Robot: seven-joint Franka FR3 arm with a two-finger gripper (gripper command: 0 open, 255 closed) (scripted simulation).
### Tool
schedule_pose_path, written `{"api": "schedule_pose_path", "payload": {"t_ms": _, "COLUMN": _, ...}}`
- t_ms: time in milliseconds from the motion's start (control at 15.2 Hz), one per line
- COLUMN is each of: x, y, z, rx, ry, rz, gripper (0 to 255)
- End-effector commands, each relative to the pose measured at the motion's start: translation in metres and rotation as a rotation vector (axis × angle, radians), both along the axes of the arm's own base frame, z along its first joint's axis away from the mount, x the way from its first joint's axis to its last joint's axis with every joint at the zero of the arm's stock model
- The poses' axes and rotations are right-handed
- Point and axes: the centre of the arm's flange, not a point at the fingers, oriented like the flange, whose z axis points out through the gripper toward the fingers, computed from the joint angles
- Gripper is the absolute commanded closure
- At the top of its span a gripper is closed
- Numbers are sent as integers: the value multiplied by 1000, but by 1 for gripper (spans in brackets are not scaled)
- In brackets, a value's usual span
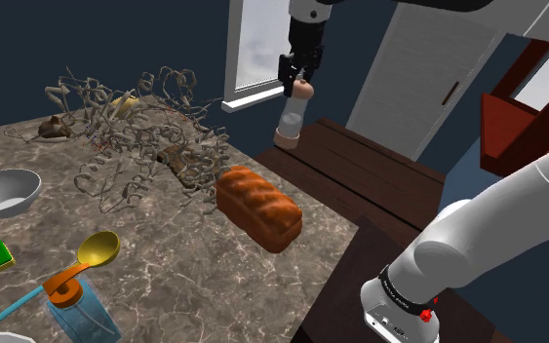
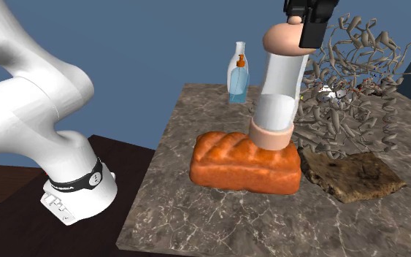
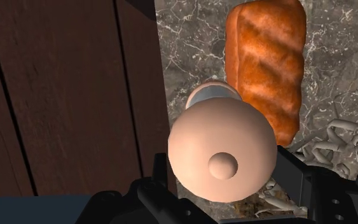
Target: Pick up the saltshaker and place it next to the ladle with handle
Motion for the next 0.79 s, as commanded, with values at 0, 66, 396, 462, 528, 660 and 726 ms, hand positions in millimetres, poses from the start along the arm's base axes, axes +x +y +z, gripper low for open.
{"api": "schedule_pose_path", "payload": {"t_ms": 0, "x": 0, "y": -2, "z": 10, "rx": 0, "ry": 0, "rz": 0, "gripper": 255}}
{"api": "schedule_pose_path", "payload": {"t_ms": 66, "x": 0, "y": -2, "z": 15, "rx": 0, "ry": 0, "rz": 0, "gripper": 255}}
{"api": "schedule_pose_path", "payload": {"t_ms": 396, "x": -3, "y": 11, "z": 30, "rx": 0, "ry": 0, "rz": 0, "gripper": 255}}
{"api": "schedule_pose_path", "payload": {"t_ms": 462, "x": -6, "y": 23, "z": 26, "rx": 0, "ry": 0, "rz": 0, "gripper": 255}}
{"api": "schedule_pose_path", "payload": {"t_ms": 528, "x": -9, "y": 35, "z": 22, "rx": 0, "ry": 0, "rz": 0, "gripper": 255}}
{"api": "schedule_pose_path", "payload": {"t_ms": 660, "x": -15, "y": 60, "z": 14, "rx": 0, "ry": 0, "rz": 0, "gripper": 255}}
{"api": "schedule_pose_path", "payload": {"t_ms": 726, "x": -18, "y": 72, "z": 10, "rx": 0, "ry": 0, "rz": 0, "gripper": 255}}
